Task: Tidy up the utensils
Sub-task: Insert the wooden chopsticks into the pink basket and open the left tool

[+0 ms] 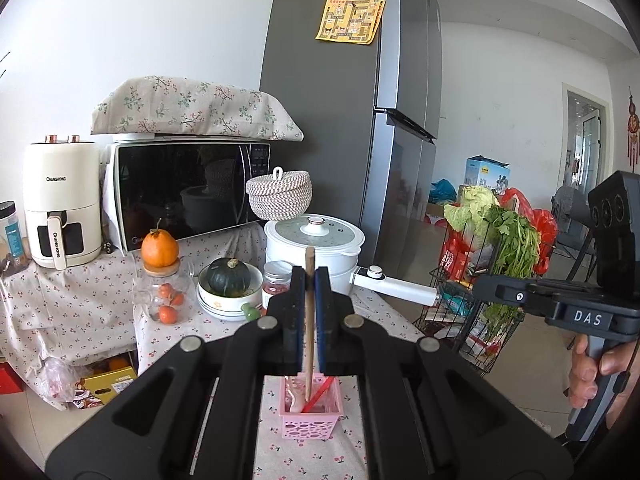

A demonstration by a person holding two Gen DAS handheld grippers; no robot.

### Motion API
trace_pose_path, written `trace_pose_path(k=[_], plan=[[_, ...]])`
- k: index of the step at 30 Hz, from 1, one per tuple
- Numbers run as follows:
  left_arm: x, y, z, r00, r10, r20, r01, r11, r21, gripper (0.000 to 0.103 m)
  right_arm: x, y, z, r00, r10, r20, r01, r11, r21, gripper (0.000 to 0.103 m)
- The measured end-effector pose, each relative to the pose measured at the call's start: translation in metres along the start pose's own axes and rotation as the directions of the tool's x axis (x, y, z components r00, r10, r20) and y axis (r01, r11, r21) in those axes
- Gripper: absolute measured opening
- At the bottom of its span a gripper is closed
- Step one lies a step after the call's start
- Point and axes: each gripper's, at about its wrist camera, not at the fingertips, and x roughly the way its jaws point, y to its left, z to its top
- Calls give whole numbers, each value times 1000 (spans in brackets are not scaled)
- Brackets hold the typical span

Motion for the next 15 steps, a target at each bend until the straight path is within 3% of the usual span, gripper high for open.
trace_pose_path(k=[5, 9, 10, 12, 13, 14, 15], plan=[[35, 6, -14, 997, 24, -77, -25, 1000, -13, 5, 10, 4, 8, 1000, 2, 19, -2, 1000, 0, 5], [59, 15, -26, 989, -7, -149, 0, 999, -51, 6, 17, 6, 12, 999, 7, 33, -7, 1000, 12, 5], [64, 17, -29, 986, -21, -166, 11, 998, -61, 11, 19, 6, 12, 999, 7, 34, -8, 1000, 17, 5], [69, 22, -34, 980, -28, -196, 12, 996, -87, 40, 24, 7, 12, 999, 5, 32, -5, 1000, 25, 5], [70, 24, -35, 979, -30, -202, 8, 994, -107, 62, 25, 7, 12, 1000, 1, 31, -1, 1000, 26, 5], [69, 27, -35, 979, -33, -202, 6, 991, -130, 70, 27, 7, 12, 1000, -5, 31, 4, 1000, 27, 5], [65, 30, -35, 978, -35, -203, 4, 988, -152, 71, 28, 7, 12, 999, -11, 32, 10, 1000, 28, 5]])
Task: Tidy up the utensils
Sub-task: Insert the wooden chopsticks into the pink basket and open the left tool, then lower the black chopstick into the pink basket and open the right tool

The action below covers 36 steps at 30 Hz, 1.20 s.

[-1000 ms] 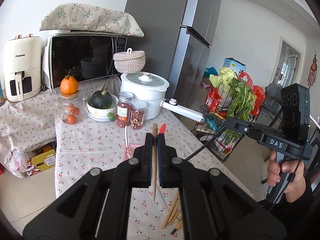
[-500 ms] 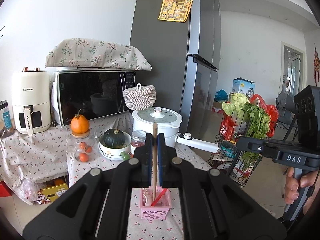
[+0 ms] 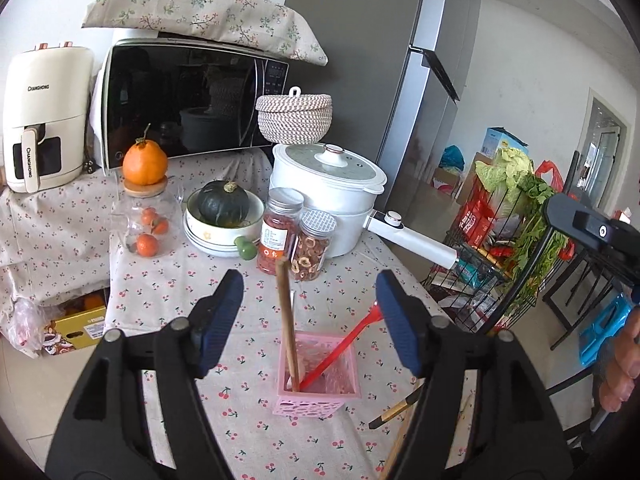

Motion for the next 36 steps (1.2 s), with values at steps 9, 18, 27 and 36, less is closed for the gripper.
trace_pose_path(k=[9, 18, 27, 36], plan=[[-17, 23, -16, 991, 59, -123, -70, 993, -90, 99, 9, -2, 7, 999, -28, 42, 27, 999, 29, 5], [-23, 36, -36, 973, 145, -182, -164, 982, -94, 101, 36, -1, 7, 993, -85, 87, 83, 996, 21, 5], [-19, 41, -44, 962, 132, -238, -160, 981, -105, 101, 69, -6, -7, 995, -104, -13, 104, 994, 20, 6], [-17, 34, -49, 956, 146, -255, -174, 981, -91, 101, 62, -21, -11, 993, -114, -24, 116, 991, 73, 62]])
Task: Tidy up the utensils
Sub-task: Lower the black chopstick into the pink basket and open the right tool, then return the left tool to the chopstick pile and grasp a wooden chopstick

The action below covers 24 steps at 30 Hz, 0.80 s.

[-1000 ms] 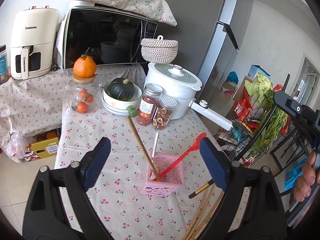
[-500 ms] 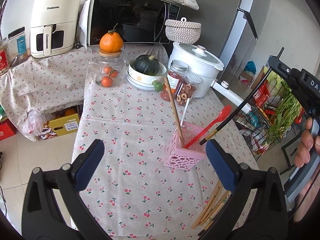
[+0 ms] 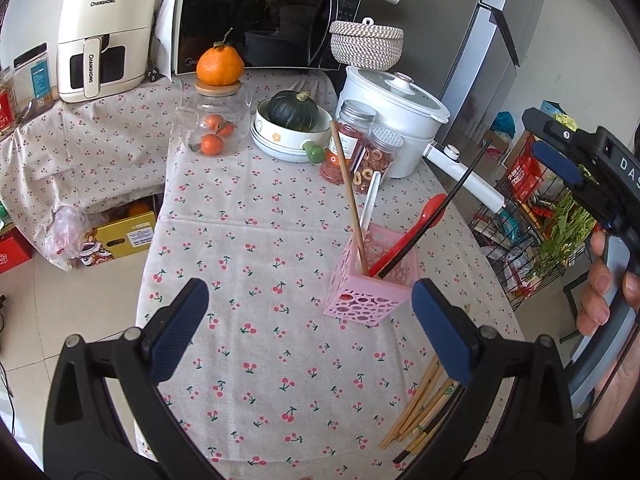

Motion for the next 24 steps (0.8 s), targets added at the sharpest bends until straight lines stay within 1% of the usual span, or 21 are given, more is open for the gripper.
trace_pose_path(k=[2, 3, 5, 8, 10, 12, 16, 20, 24], plan=[[1, -1, -1, 1000, -4, -13, 4, 1000, -2, 101, -6, -5, 1, 1000, -9, 3, 9, 1000, 2, 71], [2, -2, -2, 1000, -5, -17, 5, 1000, -2, 101, -9, -7, 1, 1000, -14, 3, 14, 1000, 5, 73], [2, -5, -5, 1000, -6, -16, 6, 1000, 2, 101, -14, -14, -1, 1000, -23, -3, 23, 1000, 14, 85], [3, -11, -9, 1000, 7, -25, -6, 1000, 28, 101, -19, -25, -8, 998, -48, -36, 48, 999, 20, 90], [5, -15, -13, 999, 15, -34, -13, 999, 49, 101, -20, -33, -16, 994, -80, -77, 82, 996, 19, 94], [7, -20, -17, 999, 16, -50, -13, 998, 65, 101, -19, -42, -25, 986, -109, -128, 112, 994, 17, 94], [11, -30, -25, 997, 13, -79, -6, 996, 88, 101, -17, -60, -44, 962, -150, -228, 159, 987, 22, 94], [17, -42, -33, 994, 12, -109, 1, 993, 118, 101, -15, -78, -66, 918, -205, -340, 222, 975, 13, 94], [23, -56, -41, 991, 15, -130, 6, 988, 155, 101, -18, -97, -83, 884, -230, -406, 260, 966, 18, 94]])
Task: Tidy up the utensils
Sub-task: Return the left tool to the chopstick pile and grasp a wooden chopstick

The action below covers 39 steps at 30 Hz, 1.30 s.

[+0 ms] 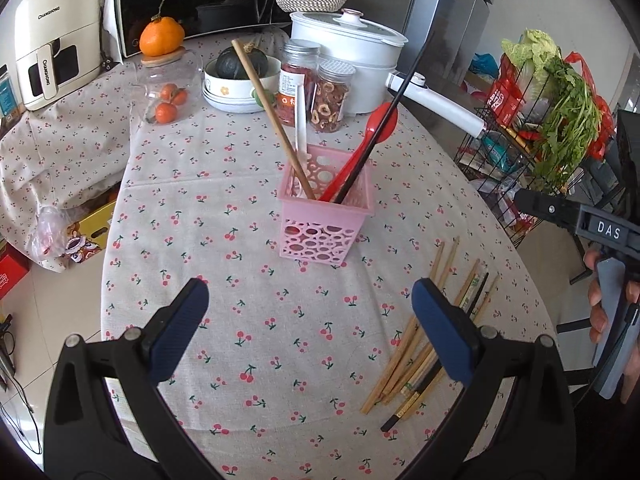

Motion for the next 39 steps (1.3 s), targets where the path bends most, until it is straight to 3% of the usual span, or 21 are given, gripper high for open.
trace_pose_path(k=[14, 17, 22, 24, 29, 31, 35, 39], plan=[[47, -58, -12, 989, 18, -146, 3, 990, 138, 101, 20, -45, -39, 981, -73, -179, 67, 997, -39, 94], [62, -73, -14, 978, 3, -208, 33, 985, 169, 101, 23, -59, -42, 975, -57, -214, 57, 998, -5, 94], [83, -93, -13, 972, -29, -231, 70, 983, 170, 100, 26, -78, -41, 970, -57, -236, 67, 997, 36, 94], [90, -97, -9, 969, -67, -236, 101, 986, 135, 91, 28, -83, -41, 968, -59, -244, 71, 997, 40, 94], [113, -108, 1, 959, -103, -264, 135, 985, 107, 45, 31, -88, -39, 966, -51, -255, 64, 997, 40, 94], [122, -112, 3, 956, -118, -269, 149, 984, 98, 36, 30, -89, -38, 966, -47, -253, 60, 997, 42, 94], [133, -122, 3, 949, -138, -284, 174, 979, 105, 29, 30, -93, -36, 967, -39, -250, 53, 997, 51, 94], [143, -131, 1, 947, -113, -301, 163, 976, 146, 26, 33, -98, -35, 966, -41, -256, 57, 997, 57, 94]])
